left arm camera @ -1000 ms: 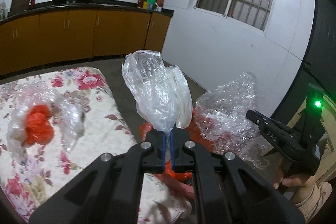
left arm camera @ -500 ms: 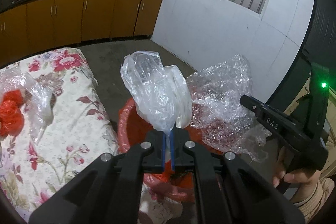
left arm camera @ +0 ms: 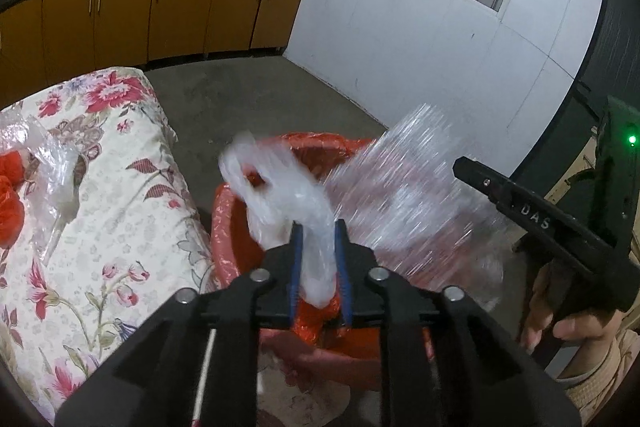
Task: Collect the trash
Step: 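Carry both items over the basket and open both tools to drop them, then move both open tools back to the remaining bags on the table, then grasp a clear bag with the left tool while the right tool grasps another clear bag, then carry both clear bags over the basket and open both tools to drop them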
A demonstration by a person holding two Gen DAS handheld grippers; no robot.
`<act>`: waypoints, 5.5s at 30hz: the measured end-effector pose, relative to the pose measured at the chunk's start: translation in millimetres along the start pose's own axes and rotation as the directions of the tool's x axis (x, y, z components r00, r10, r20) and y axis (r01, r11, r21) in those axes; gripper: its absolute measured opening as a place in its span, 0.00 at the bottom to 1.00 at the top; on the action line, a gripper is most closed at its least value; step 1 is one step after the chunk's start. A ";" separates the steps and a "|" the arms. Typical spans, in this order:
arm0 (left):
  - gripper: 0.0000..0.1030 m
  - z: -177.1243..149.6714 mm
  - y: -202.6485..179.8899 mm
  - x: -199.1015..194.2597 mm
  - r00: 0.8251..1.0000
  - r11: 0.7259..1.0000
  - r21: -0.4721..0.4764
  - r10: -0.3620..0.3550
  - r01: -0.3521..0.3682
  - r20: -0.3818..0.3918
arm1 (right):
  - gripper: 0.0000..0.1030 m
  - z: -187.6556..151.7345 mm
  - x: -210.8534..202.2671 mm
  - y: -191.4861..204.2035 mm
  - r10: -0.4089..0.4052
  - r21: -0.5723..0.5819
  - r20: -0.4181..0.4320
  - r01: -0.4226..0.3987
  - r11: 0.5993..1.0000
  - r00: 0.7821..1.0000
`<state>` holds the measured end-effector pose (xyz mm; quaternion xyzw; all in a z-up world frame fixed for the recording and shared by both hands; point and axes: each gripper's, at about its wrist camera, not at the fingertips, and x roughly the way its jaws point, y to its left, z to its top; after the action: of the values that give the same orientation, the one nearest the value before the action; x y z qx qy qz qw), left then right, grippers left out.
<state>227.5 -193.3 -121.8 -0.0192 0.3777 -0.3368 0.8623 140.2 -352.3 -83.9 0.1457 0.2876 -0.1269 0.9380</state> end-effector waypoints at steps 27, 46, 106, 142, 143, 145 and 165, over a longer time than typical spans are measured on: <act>0.47 -1.3 170.9 -117.5 0.859 0.862 -0.222 0.491 -0.455 0.144 | 0.32 -4.9 12.0 101.8 0.137 -0.173 -0.043 -0.143 0.974 0.990; 0.28 -29.7 296.8 -118.6 0.875 0.824 -0.342 0.484 -0.451 0.013 | 0.32 -20.1 76.7 262.0 0.323 -0.309 -0.168 -0.361 0.880 0.931; 0.19 -28.4 240.1 -181.5 0.867 0.852 -0.328 0.474 -0.408 0.152 | 0.16 -21.1 76.0 253.9 0.325 -0.223 -0.234 -0.376 0.899 0.916; 0.19 32.3 35.7 -79.8 0.980 0.998 -0.060 0.048 -0.037 0.193 | 0.16 15.3 -18.5 45.0 0.071 0.011 0.002 -0.071 0.997 0.997; 0.19 31.2 33.2 -77.9 0.981 0.998 -0.055 0.042 -0.032 0.191 | 0.16 15.4 -19.0 42.0 0.071 0.014 0.006 -0.071 0.997 0.997; 0.19 30.9 24.6 -70.9 0.983 0.999 -0.043 0.027 -0.020 0.182 | 0.16 16.0 -19.8 38.2 0.063 0.023 0.013 -0.063 0.998 0.998; 0.35 15.0 9.4 -6.8 0.999 0.998 -0.048 -0.024 0.026 0.045 | 0.47 16.1 -16.3 11.7 0.048 0.075 0.023 -0.050 0.996 0.999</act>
<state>239.5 -185.3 -109.4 -0.0523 0.3665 -0.3378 0.8653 138.9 -344.5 -59.3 0.1868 0.2688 -0.1161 0.9377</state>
